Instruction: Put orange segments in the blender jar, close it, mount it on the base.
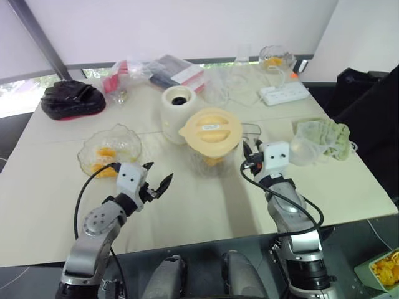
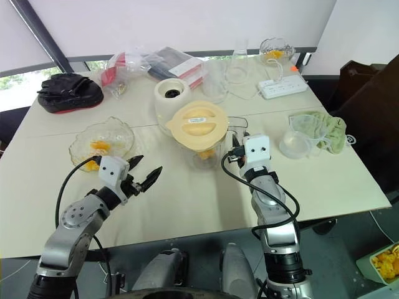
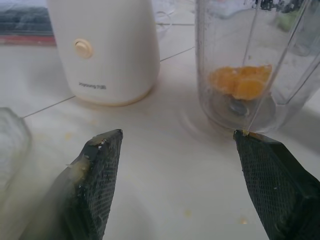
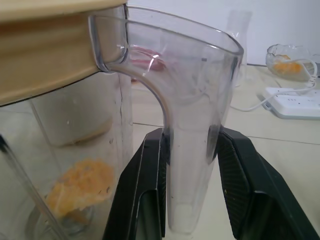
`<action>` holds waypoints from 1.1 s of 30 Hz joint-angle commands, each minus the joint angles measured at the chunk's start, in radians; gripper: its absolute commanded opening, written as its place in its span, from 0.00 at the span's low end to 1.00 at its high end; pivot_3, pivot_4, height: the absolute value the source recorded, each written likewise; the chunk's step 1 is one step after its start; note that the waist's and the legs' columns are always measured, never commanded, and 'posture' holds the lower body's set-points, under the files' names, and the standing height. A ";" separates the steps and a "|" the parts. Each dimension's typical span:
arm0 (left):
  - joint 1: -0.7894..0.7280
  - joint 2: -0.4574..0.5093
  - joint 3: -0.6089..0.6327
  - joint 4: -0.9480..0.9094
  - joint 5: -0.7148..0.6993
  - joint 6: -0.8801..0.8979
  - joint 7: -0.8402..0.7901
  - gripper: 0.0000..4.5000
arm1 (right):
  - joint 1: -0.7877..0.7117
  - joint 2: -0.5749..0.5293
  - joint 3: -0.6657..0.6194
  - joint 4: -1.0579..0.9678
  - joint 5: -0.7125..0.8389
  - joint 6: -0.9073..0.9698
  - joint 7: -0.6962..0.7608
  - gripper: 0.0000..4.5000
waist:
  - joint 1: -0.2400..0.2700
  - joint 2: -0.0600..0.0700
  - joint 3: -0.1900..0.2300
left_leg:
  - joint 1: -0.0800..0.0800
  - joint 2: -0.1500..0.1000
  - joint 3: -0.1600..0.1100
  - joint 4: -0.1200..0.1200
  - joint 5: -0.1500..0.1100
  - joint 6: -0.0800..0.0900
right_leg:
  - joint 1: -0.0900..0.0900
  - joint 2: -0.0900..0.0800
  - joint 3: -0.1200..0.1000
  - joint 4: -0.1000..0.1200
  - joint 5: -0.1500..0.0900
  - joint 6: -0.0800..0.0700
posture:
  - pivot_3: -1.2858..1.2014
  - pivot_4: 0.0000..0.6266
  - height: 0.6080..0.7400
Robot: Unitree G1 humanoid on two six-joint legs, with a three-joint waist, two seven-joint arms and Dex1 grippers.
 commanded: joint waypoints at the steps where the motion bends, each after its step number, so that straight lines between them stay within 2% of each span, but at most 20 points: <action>1: -0.009 -0.001 0.006 -0.011 0.001 -0.024 0.000 0.82 | -0.043 -0.002 -0.015 -0.007 0.002 -0.002 -0.009 0.20 | -0.001 0.000 0.000 | 0.000 0.000 0.000 0.000 0.000 0.000 | 0.000 0.000 0.000 0.000 0.000 0.000 | 0.52 0.24 1.00; 7: -0.014 -0.001 0.007 -0.006 0.004 -0.028 0.002 0.82 | -0.077 0.026 -0.053 -0.016 0.051 0.015 -0.025 0.20 | -0.001 0.000 0.000 | 0.000 0.000 0.000 0.000 0.000 0.000 | 0.000 0.000 0.000 0.000 0.000 0.000 | 0.52 0.24 1.00; 19: -0.021 0.002 0.007 0.001 0.003 -0.027 -0.005 0.82 | -0.246 0.072 -0.123 -0.071 0.109 0.105 -0.095 0.20 | -0.002 0.000 0.000 | -0.001 0.000 0.000 -0.002 0.000 0.000 | -0.002 0.000 0.000 0.000 0.000 0.000 | 0.52 0.24 1.00; 26: -0.030 -0.004 -0.002 0.013 0.007 -0.034 -0.003 0.82 | -0.476 0.026 -0.145 -0.033 0.072 0.176 -0.147 0.20 | -0.003 0.002 0.002 | -0.003 0.000 0.000 -0.002 0.000 0.000 | -0.003 0.000 0.000 0.000 0.000 0.000 | 0.52 0.24 1.00; 33: -0.040 -0.019 -0.001 0.026 0.015 -0.053 0.010 0.82 | -0.784 0.006 -0.154 0.160 0.062 0.210 -0.190 0.20 | -0.007 0.002 0.002 | -0.002 0.000 0.000 -0.002 0.000 0.000 | -0.004 -0.001 0.000 -0.001 0.000 0.000 | 0.52 0.24 1.00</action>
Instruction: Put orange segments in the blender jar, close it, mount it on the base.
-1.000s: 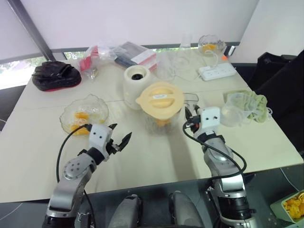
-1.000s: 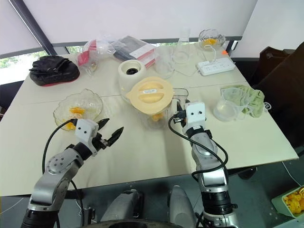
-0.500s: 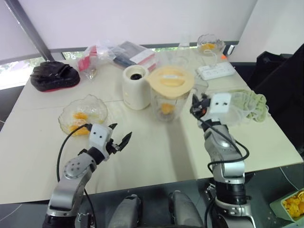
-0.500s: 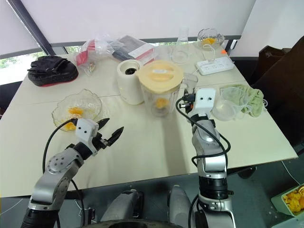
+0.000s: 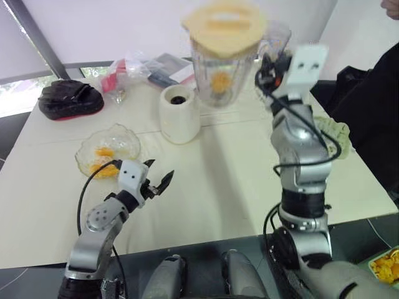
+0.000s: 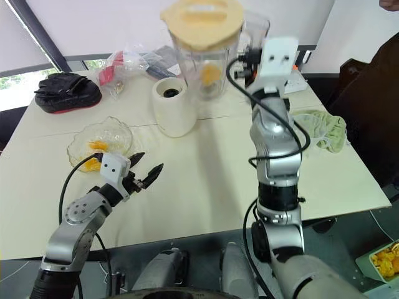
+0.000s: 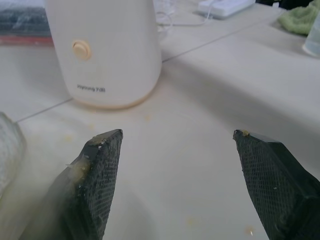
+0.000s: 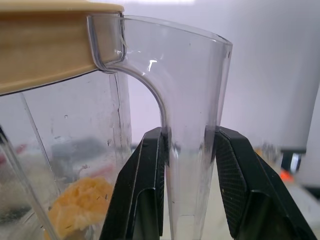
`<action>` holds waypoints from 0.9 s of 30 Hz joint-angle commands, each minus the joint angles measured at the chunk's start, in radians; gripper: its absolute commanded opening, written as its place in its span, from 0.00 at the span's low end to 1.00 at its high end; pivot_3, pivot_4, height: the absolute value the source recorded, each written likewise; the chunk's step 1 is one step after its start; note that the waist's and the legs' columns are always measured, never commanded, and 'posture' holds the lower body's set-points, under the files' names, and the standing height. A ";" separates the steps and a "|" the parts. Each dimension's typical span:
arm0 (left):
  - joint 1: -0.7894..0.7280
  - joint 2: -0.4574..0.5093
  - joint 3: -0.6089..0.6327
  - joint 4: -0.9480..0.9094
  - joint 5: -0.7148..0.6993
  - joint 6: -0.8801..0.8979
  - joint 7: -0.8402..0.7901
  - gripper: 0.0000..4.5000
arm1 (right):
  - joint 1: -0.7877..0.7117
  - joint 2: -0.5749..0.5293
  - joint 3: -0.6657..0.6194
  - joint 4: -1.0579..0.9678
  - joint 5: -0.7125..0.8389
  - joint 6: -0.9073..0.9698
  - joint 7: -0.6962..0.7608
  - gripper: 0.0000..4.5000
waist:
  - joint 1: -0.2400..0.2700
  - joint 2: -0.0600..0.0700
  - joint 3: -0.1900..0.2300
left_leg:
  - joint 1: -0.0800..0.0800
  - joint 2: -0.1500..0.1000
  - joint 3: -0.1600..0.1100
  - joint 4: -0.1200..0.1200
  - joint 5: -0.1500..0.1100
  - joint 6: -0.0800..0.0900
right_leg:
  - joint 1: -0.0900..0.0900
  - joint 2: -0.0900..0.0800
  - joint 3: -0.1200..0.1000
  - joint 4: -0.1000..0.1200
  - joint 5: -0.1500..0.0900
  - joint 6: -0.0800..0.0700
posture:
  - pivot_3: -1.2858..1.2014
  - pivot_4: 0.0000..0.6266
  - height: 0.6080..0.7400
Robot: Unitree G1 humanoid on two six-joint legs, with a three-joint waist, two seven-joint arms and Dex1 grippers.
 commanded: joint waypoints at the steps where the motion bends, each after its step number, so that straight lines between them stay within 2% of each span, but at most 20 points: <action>1: 0.000 -0.004 0.005 -0.011 0.012 -0.031 0.009 0.82 | -0.156 0.002 -0.006 0.085 0.000 -0.016 -0.023 0.20 | -0.001 0.000 0.000 | 0.000 0.000 0.000 0.000 0.000 0.000 | 0.000 0.000 0.000 0.000 0.000 0.000 | 0.52 0.24 1.00; 13: 0.020 -0.026 0.017 -0.040 0.029 -0.064 0.045 0.82 | -0.422 0.147 0.032 0.505 -0.007 -0.166 -0.086 0.20 | -0.008 0.000 0.000 | -0.007 0.000 0.002 -0.001 0.003 -0.005 | -0.008 -0.001 0.000 0.001 0.000 0.000 | 0.52 0.24 1.00; 16: 0.029 -0.025 0.019 -0.048 0.031 -0.070 0.049 0.82 | -0.458 0.163 0.025 0.588 -0.005 -0.216 -0.093 0.20 | -0.016 0.000 0.000 | -0.012 0.000 0.000 0.000 0.003 -0.005 | -0.012 -0.001 0.000 0.001 0.000 0.000 | 0.52 0.24 1.00; 27: 0.065 -0.025 0.024 -0.079 0.041 -0.072 0.075 0.82 | -0.510 0.186 0.034 0.842 -0.020 -0.386 -0.114 0.20 | -0.028 0.000 0.000 | -0.013 0.000 -0.001 0.000 0.003 -0.005 | -0.013 -0.001 -0.001 0.001 0.000 0.000 | 0.52 0.24 1.00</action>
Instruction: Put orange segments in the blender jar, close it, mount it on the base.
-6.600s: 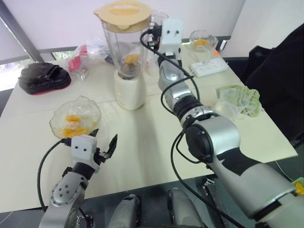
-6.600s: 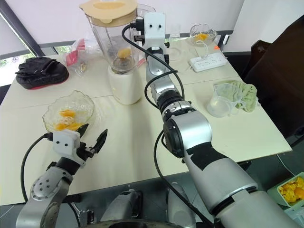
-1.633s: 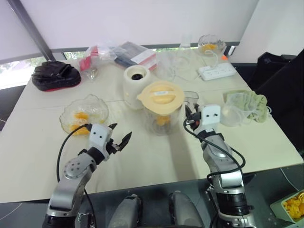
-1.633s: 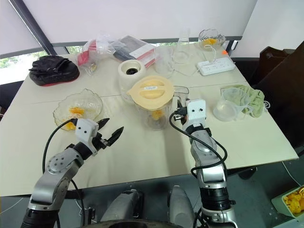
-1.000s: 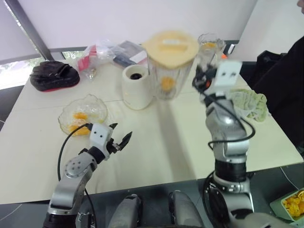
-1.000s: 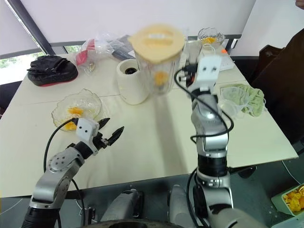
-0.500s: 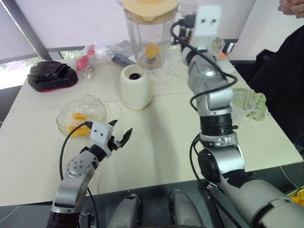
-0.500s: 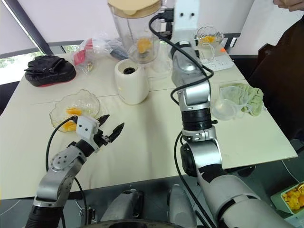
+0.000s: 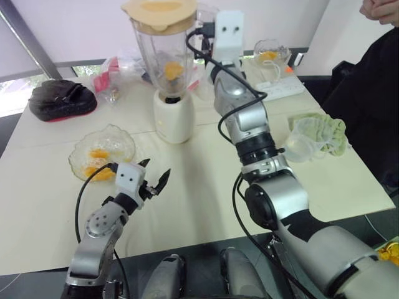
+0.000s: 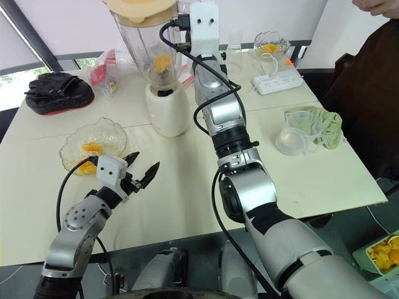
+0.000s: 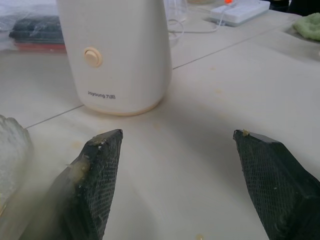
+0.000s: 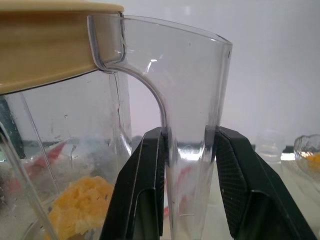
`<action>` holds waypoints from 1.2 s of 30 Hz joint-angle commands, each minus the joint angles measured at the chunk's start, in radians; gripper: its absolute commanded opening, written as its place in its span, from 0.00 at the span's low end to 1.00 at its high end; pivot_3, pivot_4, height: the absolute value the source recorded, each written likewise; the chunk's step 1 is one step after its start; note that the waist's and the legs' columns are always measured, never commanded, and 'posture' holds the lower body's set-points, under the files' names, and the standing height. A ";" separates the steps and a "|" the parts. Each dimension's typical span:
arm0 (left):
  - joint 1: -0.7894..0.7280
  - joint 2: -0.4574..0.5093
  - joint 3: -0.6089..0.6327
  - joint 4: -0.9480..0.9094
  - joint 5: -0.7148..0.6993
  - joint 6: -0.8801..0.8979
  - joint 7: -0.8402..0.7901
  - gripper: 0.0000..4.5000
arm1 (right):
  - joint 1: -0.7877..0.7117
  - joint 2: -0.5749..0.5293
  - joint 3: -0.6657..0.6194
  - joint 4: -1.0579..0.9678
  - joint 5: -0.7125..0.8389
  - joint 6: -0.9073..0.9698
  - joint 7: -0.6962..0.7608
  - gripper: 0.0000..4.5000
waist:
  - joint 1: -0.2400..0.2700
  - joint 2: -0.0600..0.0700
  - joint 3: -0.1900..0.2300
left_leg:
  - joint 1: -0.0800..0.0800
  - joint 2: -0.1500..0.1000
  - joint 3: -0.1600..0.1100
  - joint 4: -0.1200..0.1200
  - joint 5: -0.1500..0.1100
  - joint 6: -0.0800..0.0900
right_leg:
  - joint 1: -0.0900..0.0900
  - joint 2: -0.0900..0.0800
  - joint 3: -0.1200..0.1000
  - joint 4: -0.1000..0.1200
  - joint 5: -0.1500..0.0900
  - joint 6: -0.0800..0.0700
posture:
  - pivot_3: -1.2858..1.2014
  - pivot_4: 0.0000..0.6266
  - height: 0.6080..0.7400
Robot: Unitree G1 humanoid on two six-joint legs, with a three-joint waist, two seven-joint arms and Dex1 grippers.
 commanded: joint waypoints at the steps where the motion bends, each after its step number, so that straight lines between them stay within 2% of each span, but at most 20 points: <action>1: 0.013 0.003 0.019 -0.054 0.004 -0.024 0.010 0.82 | -0.066 0.010 0.005 0.016 -0.003 -0.092 -0.005 0.20 | 0.000 0.000 0.000 | 0.000 0.000 0.000 0.000 0.000 0.000 | 0.000 0.000 0.000 0.000 0.000 0.000 | 0.52 0.24 1.00; 8: 0.020 0.005 0.018 -0.063 0.004 -0.020 0.018 0.82 | -0.046 0.019 0.011 0.038 -0.002 -0.096 -0.012 0.20 | 0.001 0.000 0.000 | 0.000 0.000 0.000 0.000 0.000 0.000 | 0.000 0.000 0.000 0.000 0.000 0.000 | 0.52 0.24 1.00; 26: -0.009 0.000 0.006 -0.021 0.005 -0.028 0.009 0.82 | 0.139 0.034 0.072 -0.350 -0.023 0.168 -0.026 0.20 | 0.003 0.000 0.000 | 0.000 0.000 0.000 0.001 0.000 0.000 | 0.000 0.000 0.000 0.001 0.000 0.000 | 0.52 0.24 1.00; 36: -0.027 0.000 0.003 -0.002 0.009 -0.032 0.005 0.82 | 0.075 0.025 0.049 -0.156 -0.016 0.110 -0.025 0.20 | 0.002 0.000 0.000 | 0.000 0.000 0.000 0.001 0.000 0.000 | 0.000 0.001 0.000 0.002 0.000 0.000 | 0.52 0.24 1.00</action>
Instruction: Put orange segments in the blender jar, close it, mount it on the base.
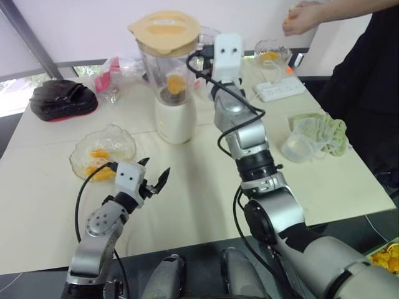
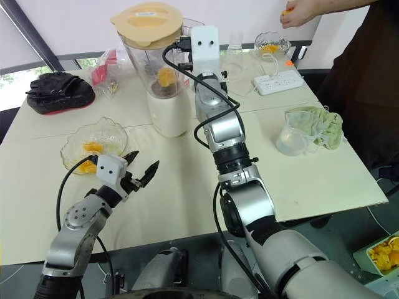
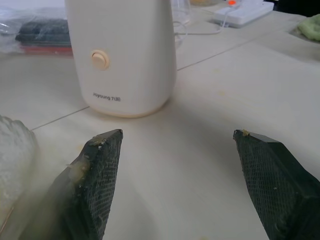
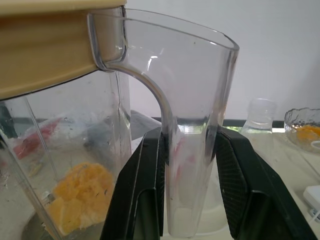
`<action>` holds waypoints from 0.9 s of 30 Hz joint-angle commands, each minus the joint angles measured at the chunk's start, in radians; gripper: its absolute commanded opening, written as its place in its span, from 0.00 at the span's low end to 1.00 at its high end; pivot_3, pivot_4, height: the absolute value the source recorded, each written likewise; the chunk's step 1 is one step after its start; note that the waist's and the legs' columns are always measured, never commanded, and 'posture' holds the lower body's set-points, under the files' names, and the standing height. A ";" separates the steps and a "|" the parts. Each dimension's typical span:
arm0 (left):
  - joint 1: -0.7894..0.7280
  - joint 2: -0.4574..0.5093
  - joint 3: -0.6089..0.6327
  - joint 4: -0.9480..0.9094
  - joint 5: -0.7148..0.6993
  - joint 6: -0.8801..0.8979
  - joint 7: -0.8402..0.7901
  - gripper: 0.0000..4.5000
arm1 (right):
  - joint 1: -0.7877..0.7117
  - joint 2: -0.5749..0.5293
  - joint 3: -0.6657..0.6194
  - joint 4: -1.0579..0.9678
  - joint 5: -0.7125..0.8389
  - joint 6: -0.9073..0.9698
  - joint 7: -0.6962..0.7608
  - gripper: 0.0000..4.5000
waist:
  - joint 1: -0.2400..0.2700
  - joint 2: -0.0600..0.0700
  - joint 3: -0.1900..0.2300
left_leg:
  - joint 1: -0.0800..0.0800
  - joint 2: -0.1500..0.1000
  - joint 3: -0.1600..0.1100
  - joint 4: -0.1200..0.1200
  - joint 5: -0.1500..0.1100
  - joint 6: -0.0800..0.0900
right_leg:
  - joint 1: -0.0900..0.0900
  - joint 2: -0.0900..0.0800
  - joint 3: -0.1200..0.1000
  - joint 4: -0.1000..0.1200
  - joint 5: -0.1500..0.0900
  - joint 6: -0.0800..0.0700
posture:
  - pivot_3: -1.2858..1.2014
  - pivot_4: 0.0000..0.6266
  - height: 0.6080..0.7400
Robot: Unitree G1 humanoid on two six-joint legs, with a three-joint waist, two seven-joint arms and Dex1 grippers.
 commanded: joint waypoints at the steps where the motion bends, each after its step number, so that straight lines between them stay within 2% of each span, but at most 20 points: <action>1: -0.011 0.000 0.004 -0.016 0.007 -0.030 -0.001 0.82 | -0.063 -0.001 -0.016 0.070 0.011 -0.044 0.014 0.20 | 0.001 0.000 0.000 | 0.000 0.000 0.000 0.000 0.000 0.000 | 0.000 0.000 0.000 0.000 0.000 0.000 | 0.52 0.24 1.00; 5: -0.005 -0.004 0.002 -0.019 0.010 -0.035 0.004 0.82 | -0.096 -0.008 -0.028 0.151 0.023 -0.075 0.041 0.20 | 0.000 0.000 -0.001 | 0.000 0.000 0.000 0.000 0.000 0.000 | 0.000 0.000 0.000 0.000 0.000 0.000 | 0.52 0.24 1.00; 8: 0.002 -0.006 0.001 -0.022 0.012 -0.039 0.008 0.82 | -0.111 -0.015 -0.033 0.192 0.025 -0.097 0.054 0.54 | -0.002 0.000 -0.001 | 0.001 0.000 0.000 0.000 0.000 0.000 | 0.000 0.000 0.000 0.001 0.000 0.000 | 0.52 0.24 1.00; 9: 0.004 -0.007 0.001 -0.022 0.012 -0.039 0.009 0.82 | -0.113 -0.019 -0.032 0.202 0.022 -0.102 0.058 0.62 | -0.002 0.000 -0.001 | 0.001 0.000 0.000 0.000 0.000 0.000 | 0.000 0.000 0.000 0.001 0.000 0.000 | 0.52 0.24 1.00; 12: 0.005 -0.008 0.002 -0.022 0.013 -0.040 0.011 0.82 | -0.115 -0.028 -0.029 0.226 0.011 -0.112 0.057 0.99 | -0.002 0.000 -0.001 | 0.001 0.000 0.000 0.000 0.000 0.000 | 0.000 0.000 0.000 0.001 0.000 0.000 | 0.52 0.24 1.00; 15: 0.007 -0.011 0.002 -0.023 0.015 -0.040 0.011 0.82 | -0.094 -0.036 -0.021 0.220 0.004 -0.117 0.064 0.99 | -0.002 0.000 -0.001 | 0.001 0.000 0.000 0.000 0.000 0.000 | 0.000 0.000 0.000 0.001 0.000 0.000 | 0.52 0.24 1.00; 19: 0.004 -0.010 0.004 -0.021 0.016 -0.041 0.005 0.82 | 0.006 -0.052 0.009 0.115 -0.012 -0.083 0.093 0.99 | 0.000 -0.001 -0.001 | 0.001 0.000 0.000 0.000 0.000 0.000 | 0.000 0.000 0.000 0.001 0.000 0.000 | 0.52 0.24 1.00; 23: -0.006 -0.007 0.011 -0.024 0.010 -0.037 -0.003 0.82 | 0.178 -0.109 0.064 -0.099 -0.031 -0.009 0.179 0.99 | 0.004 -0.001 -0.001 | 0.000 0.000 0.000 0.001 0.000 0.000 | 0.001 -0.001 0.000 0.001 0.000 0.000 | 0.52 0.24 1.00; 27: -0.031 0.018 0.033 -0.051 -0.005 -0.004 -0.017 0.82 | 0.375 -0.218 0.101 -0.396 0.020 0.049 0.361 0.99 | 0.005 -0.001 -0.001 | 0.000 -0.001 0.000 0.002 0.000 0.000 | 0.002 0.000 0.000 0.001 0.000 0.000 | 0.52 0.24 1.00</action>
